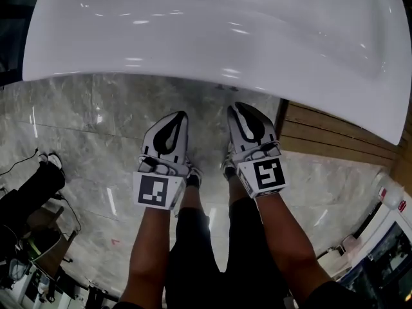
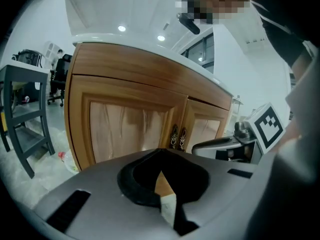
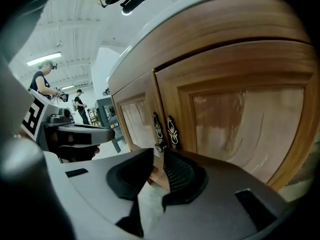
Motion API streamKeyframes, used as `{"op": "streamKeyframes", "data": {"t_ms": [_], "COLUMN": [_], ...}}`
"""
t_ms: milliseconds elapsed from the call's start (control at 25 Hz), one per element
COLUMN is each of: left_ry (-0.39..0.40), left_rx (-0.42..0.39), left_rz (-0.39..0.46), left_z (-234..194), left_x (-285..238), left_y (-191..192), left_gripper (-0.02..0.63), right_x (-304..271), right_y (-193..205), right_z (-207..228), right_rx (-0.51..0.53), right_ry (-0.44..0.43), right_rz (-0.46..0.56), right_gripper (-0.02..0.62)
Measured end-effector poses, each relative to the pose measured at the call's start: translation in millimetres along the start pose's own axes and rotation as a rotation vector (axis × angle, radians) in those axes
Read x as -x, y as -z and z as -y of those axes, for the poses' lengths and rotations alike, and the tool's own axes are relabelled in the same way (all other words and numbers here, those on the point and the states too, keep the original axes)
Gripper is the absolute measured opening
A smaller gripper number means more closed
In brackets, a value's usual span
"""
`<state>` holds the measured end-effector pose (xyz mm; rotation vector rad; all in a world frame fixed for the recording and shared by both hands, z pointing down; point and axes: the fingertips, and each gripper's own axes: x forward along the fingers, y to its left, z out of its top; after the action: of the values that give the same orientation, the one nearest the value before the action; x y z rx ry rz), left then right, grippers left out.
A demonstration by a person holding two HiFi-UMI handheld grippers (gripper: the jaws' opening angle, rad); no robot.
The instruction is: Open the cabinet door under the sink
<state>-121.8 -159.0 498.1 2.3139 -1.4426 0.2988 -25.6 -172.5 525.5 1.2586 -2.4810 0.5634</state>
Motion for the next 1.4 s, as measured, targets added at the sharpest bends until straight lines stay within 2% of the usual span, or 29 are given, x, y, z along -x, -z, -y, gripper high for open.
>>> {"op": "streamKeyframes", "data": {"t_ms": [40, 360, 520, 680, 920, 1120, 1400], "left_ry": [0.001, 0.013, 0.023, 0.029, 0.027, 0.039, 0.036], "left_rx": [0.001, 0.003, 0.047, 0.038, 0.054, 0.014, 0.051], "left_rz": [-0.003, -0.017, -0.031, -0.053, -0.036, -0.054, -0.048], "left_z": [-0.8, -9.3, -5.2, -7.0, -12.3, -15.2, -11.5], "left_x": [-1.5, -6.9, -13.6, -12.1, -14.4, -13.6, -16.5], "left_y": [2.5, 14.6, 26.4, 34.9, 31.1, 40.4, 40.5], "left_gripper": [0.021, 0.021, 0.021, 0.021, 0.021, 0.021, 0.021], "right_x": [-2.6, -27.2, -33.2, -38.6, -42.5, -44.4, -45.1], "right_y": [3.8, 11.0, 16.6, 19.6, 21.9, 21.5, 21.3], "right_z": [2.8, 19.0, 34.5, 35.0, 34.5, 35.7, 36.5], "right_rx": [-0.003, -0.025, -0.047, -0.081, -0.097, -0.109, -0.085], "right_ry": [0.009, 0.08, 0.128, 0.153, 0.175, 0.192, 0.241], "right_rz": [-0.008, -0.018, -0.023, -0.018, -0.021, -0.007, -0.012], "right_gripper": [0.096, 0.155, 0.16, 0.155, 0.155, 0.121, 0.117]}}
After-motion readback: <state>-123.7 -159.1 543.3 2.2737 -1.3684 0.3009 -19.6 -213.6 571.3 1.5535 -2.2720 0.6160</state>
